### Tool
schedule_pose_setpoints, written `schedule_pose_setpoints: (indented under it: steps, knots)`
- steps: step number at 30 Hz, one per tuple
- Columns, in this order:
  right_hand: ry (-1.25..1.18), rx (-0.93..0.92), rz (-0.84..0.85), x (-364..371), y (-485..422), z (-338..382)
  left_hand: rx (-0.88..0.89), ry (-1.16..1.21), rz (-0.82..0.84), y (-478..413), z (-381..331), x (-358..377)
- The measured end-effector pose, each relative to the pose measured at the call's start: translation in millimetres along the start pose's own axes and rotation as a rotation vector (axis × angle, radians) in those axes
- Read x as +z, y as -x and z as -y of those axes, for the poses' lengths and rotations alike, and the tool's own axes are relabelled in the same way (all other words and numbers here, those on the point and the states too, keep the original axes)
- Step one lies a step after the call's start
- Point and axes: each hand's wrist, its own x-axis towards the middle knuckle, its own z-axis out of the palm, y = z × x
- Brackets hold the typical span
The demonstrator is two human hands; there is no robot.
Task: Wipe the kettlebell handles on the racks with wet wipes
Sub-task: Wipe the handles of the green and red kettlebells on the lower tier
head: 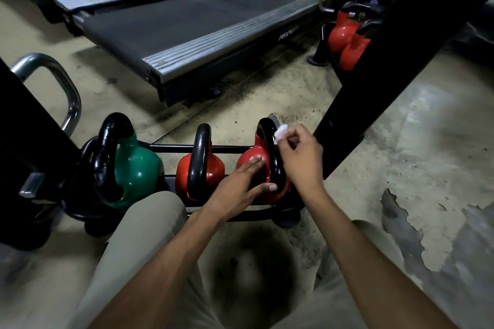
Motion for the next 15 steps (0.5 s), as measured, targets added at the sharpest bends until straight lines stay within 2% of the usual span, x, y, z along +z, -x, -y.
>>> schedule_pose_setpoints:
  steps: [1, 3, 4, 6, 9, 11, 13, 15]
  knots:
    - [-0.264, 0.269, 0.019, 3, -3, -4, 0.006, 0.005, 0.005, 0, 0, 0]
    - [-0.800, 0.764, 0.188, 7, -7, 2, 0.027, 0.010, 0.009, 1, 3, 2]
    - [-0.985, 0.918, 0.267, 6, -9, 4, 0.031, 0.012, 0.010, 1, 4, 2]
    - [-1.129, 1.031, 0.341, 4, -15, 7, 0.033, 0.035, 0.005, 3, 3, 4]
    - [-1.082, 1.000, 0.292, 3, -16, 6, 0.026, 0.059, -0.009, 5, 2, 7]
    - [-0.964, 0.863, 0.182, 5, -10, 2, 0.016, 0.040, -0.011, 4, 4, 7]
    - [-0.748, 0.602, 0.042, 6, -5, 1, 0.009, 0.031, -0.013, 3, 5, 6]
    - [-0.337, 0.178, 0.033, 4, -9, 6, 0.002, 0.038, -0.018, 3, 3, 6]
